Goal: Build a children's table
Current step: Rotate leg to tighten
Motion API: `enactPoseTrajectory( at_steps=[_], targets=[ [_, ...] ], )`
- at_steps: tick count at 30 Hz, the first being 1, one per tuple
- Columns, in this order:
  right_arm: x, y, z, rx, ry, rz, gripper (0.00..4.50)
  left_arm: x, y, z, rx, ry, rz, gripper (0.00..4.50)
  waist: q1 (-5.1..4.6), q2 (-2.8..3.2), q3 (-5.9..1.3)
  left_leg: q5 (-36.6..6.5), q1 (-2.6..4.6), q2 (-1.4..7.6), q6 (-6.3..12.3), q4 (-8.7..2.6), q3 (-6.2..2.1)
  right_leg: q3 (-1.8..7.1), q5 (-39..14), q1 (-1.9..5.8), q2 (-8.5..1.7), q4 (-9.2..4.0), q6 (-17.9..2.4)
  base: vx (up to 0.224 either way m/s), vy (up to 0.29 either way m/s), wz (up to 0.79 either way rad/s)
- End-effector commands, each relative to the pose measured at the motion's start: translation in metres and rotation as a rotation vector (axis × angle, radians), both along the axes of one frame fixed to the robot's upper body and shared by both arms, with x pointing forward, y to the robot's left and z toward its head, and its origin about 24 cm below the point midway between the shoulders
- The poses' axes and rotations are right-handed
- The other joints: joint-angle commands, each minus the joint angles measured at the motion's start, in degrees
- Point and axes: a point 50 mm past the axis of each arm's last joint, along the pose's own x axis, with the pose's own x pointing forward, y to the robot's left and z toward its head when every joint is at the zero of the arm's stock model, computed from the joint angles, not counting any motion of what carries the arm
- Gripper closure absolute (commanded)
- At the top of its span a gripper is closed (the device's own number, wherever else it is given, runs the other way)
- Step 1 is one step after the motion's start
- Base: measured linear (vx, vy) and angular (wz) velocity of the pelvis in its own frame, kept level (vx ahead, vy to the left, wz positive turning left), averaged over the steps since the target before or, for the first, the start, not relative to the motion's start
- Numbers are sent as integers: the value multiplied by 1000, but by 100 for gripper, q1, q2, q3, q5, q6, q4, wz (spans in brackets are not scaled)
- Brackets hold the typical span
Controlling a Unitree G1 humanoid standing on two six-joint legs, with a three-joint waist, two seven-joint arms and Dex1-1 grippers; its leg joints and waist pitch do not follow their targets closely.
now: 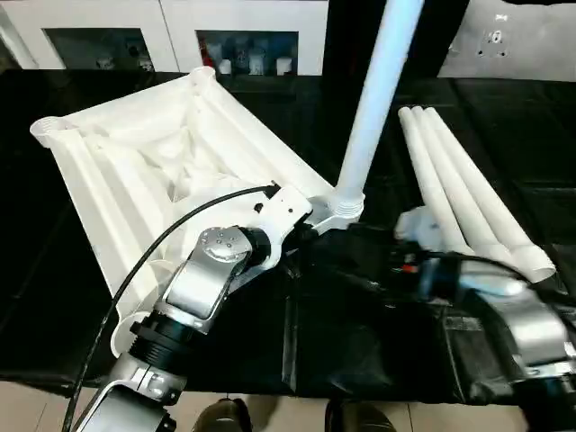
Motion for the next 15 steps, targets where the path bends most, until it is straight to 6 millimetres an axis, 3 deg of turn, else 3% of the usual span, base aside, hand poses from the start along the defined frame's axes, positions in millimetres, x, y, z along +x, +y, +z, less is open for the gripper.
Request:
enactPoseTrajectory(
  at_steps=[1,3,7,12,13,14,15],
  targets=[
    [3,2,1,-21,-16,-14,0,6,3,27,-51,-107,13,392,41,-85,-522,-276,81,273,917,-304,-146,240,-499,398,-433,-380,-1478,0,0,0],
    [4,4,-1,-44,3,-39,0,8,19,36,-49,-141,39,392,46,-92,-485,-357,70,275,914,-320,-151,236,-598,396,-439,-388,-1472,0,0,0],
    [7,13,-3,-60,-24,-56,0,3,44,47,-3,-170,58,392,32,-48,-453,-544,101,288,744,-345,-154,245,-940,364,-436,-412,-1336,0,0,0],
    [14,26,-6,-48,-42,-113,0,-9,72,48,138,-168,85,392,-12,-19,-448,-515,93,290,648,-368,-164,253,-750,351,-433,-372,-1412,0,0,0],
    [14,26,-6,-48,-42,-113,0,-9,72,48,138,-168,85,392,-2,-3,-451,-550,119,300,624,-367,-160,254,-758,337,-434,-369,-1422,0,0,0],
    [20,29,-1,-20,-62,-128,0,-14,85,50,174,-146,106,392,12,10,-454,-586,144,303,571,-366,-154,262,-728,335,-440,-359,-1458,0,0,0],
    [21,29,0,-15,-65,-130,0,-16,87,50,180,-142,108,392,0,7,-439,-559,112,296,574,-381,-161,259,-724,347,-436,-358,-1461,0,0,0]
  ],
)
